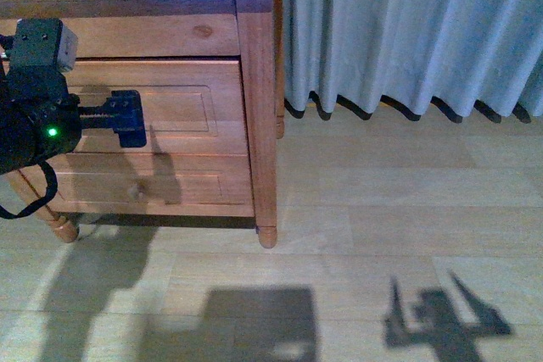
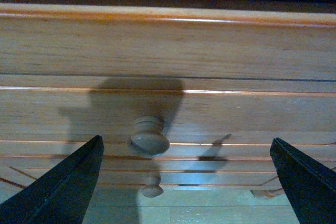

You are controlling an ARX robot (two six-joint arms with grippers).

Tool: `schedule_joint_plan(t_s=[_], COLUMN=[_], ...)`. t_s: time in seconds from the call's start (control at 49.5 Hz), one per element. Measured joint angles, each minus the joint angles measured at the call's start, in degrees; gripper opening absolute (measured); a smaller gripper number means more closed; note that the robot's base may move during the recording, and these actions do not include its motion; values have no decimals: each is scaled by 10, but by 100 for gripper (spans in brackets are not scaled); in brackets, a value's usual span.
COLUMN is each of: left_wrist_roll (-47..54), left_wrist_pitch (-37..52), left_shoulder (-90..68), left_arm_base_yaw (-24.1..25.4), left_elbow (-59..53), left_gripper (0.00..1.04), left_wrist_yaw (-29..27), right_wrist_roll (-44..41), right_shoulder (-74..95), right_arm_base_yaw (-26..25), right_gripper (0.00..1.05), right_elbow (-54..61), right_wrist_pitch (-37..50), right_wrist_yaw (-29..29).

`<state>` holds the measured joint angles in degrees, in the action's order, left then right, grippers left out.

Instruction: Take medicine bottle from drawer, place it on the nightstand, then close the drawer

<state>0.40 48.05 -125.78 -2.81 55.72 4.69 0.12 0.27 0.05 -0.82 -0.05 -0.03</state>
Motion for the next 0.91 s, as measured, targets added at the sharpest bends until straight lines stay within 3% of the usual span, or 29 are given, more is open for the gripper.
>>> schedule_joint_plan(t_s=[0.908], left_wrist_roll=[-4], left_wrist_pitch=[16], left_shoulder=[-57], left_arm_base_yaw=[4], left_elbow=[49], left_gripper=[98], left_wrist_yaw=[-19], right_wrist_roll=[0], right_shoulder=[0], right_arm_base_yaw=[0], right_gripper=[98], right_elbow=[0], right_wrist_pitch=[0], right_wrist_yaw=[0])
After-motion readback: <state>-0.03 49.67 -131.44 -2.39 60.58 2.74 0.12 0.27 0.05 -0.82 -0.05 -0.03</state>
